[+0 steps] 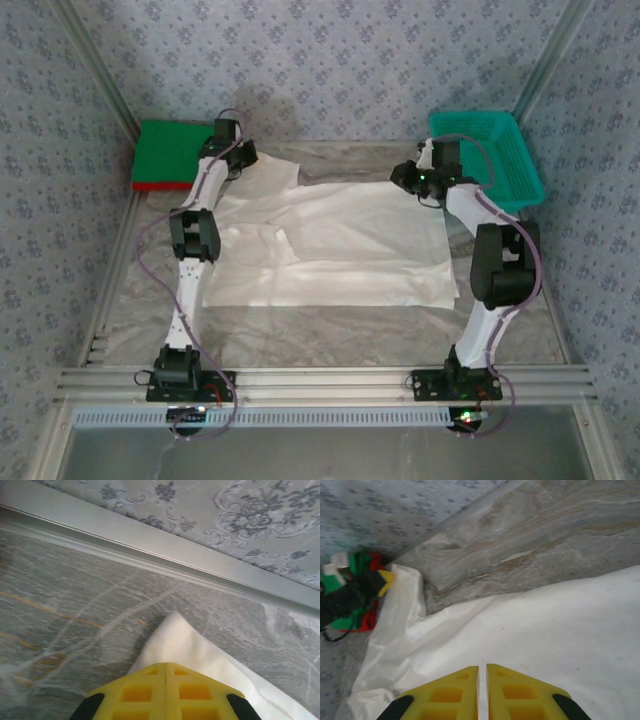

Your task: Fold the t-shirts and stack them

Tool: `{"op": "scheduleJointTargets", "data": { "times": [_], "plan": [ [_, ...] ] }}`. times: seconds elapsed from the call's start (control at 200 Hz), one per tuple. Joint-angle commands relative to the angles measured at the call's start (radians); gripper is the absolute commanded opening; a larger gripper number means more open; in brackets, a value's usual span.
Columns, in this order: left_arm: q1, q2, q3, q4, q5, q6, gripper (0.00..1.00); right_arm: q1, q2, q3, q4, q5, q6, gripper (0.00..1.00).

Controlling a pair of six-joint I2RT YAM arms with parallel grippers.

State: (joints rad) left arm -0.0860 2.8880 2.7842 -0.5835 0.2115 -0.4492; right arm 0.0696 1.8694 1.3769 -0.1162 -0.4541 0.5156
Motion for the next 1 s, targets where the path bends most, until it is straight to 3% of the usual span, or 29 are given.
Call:
{"op": "scheduleJointTargets", "data": {
  "times": [0.0,0.245,0.42,0.44,0.485,0.545,0.605,0.859,0.994],
  "plan": [
    [0.044,-0.083,-0.004,-0.023,-0.015,0.063,0.00,-0.001,0.084,0.142,-0.239,0.169,-0.106,0.16],
    [0.061,-0.075,-0.005,0.001,-0.020,0.104,0.00,0.022,0.304,0.443,-0.510,0.379,-0.159,0.22],
    [0.072,-0.076,0.000,0.025,0.087,0.081,0.00,0.026,0.365,0.524,-0.548,0.374,-0.149,0.24],
    [0.071,-0.079,0.000,0.025,0.093,0.083,0.08,0.026,0.365,0.522,-0.540,0.372,-0.148,0.25],
    [0.064,-0.083,0.000,0.019,0.098,0.096,0.36,0.030,0.364,0.519,-0.528,0.359,-0.141,0.25],
    [0.054,-0.084,-0.003,0.017,0.108,0.124,0.43,0.036,0.363,0.514,-0.515,0.338,-0.133,0.25],
    [0.046,-0.074,-0.003,0.024,0.125,0.134,0.59,0.037,0.364,0.509,-0.505,0.310,-0.128,0.25],
    [0.032,-0.033,-0.003,0.056,0.199,0.093,0.65,0.026,0.318,0.413,-0.423,0.166,-0.101,0.26],
    [0.026,-0.005,-0.003,0.120,0.269,0.040,0.65,0.015,0.301,0.373,-0.376,0.150,-0.086,0.26]
  ]
}}
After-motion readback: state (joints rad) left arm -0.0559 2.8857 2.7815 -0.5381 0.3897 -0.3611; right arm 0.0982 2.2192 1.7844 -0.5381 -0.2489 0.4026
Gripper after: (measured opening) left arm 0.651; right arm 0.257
